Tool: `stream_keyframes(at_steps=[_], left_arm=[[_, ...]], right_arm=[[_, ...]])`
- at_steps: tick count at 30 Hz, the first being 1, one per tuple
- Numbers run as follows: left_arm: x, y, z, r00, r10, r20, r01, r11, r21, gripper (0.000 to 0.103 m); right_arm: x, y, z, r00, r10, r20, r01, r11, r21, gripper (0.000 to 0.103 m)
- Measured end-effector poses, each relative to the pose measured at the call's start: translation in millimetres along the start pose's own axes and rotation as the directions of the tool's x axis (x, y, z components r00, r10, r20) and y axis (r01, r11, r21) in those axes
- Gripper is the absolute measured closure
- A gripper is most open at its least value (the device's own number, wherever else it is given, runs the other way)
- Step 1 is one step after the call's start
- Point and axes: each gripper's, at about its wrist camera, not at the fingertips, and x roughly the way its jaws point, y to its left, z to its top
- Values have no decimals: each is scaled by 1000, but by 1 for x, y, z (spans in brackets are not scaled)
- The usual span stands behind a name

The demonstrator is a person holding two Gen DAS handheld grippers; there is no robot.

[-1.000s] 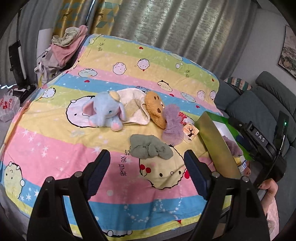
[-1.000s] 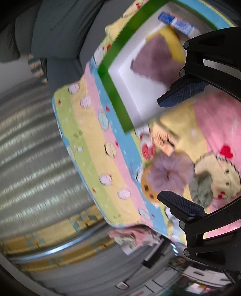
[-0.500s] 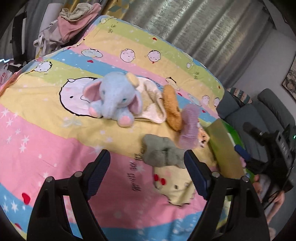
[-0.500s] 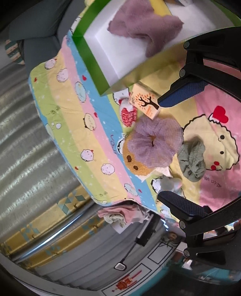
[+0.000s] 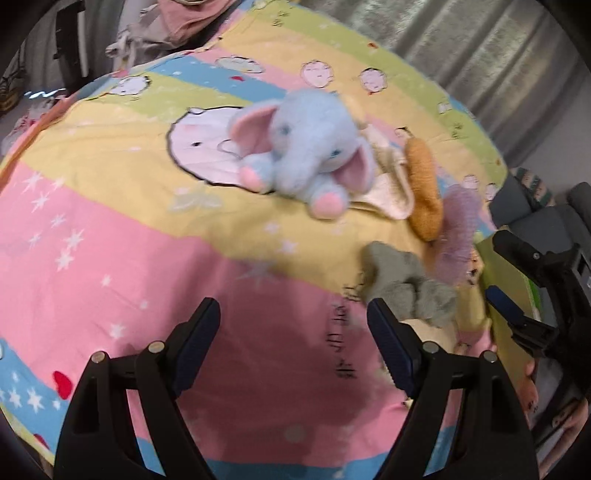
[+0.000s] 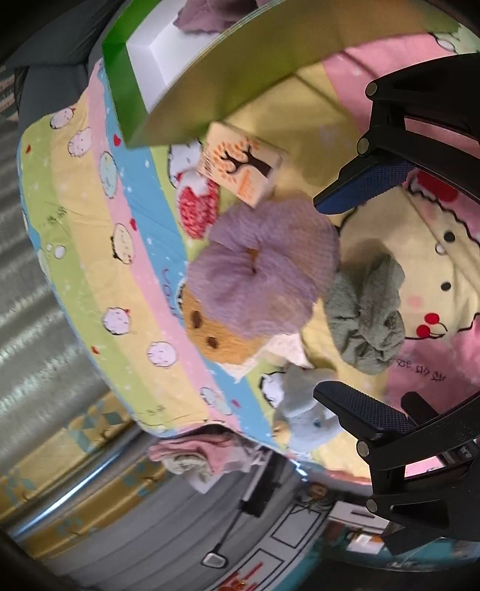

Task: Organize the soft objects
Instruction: 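Move the right gripper to the blue elephant plush and grasp it, then carry the blue elephant with the right gripper into the box and release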

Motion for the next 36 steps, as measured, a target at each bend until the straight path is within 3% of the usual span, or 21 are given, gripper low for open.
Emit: stream_keyframes(at_steps=[3,10,19,23,27,29,30,31,33,36], left_arm=[[-6,4,1,999,27,25,-27,1000,-1,22],[-11,18,4,1000,-7,20,8,999,-46,22],[-30,37,12,997,4,71,2,996,-87,22],[-36,51,16,997,-17,79,26,993,-118,22],[-45,66,21,995,-17,100,32,988,-152,22],[-47,68,23,994,-28,101,44,986,-159,22],[-48,70,24,994,-34,102,51,985,-164,22],[-48,71,24,994,-37,101,53,985,-165,22],[-48,72,24,994,-55,99,72,983,-170,22],[-49,68,23,992,-86,97,100,983,-155,22]], right_arm=[[10,8,-8,999,12,-35,-13,1000,-23,10],[34,37,-18,993,-52,-102,39,992,-123,10],[49,118,11,996,6,-89,-29,967,-253,10],[86,158,25,987,-19,-159,-31,952,-305,10],[129,173,22,965,-81,-250,0,951,-309,10],[140,176,14,960,-116,-254,25,942,-334,11],[143,176,11,959,-129,-254,35,939,-343,15],[147,176,7,957,-146,-250,51,935,-351,31],[152,171,4,955,-157,-252,62,936,-348,35],[142,163,6,962,-104,-252,28,958,-286,37]])
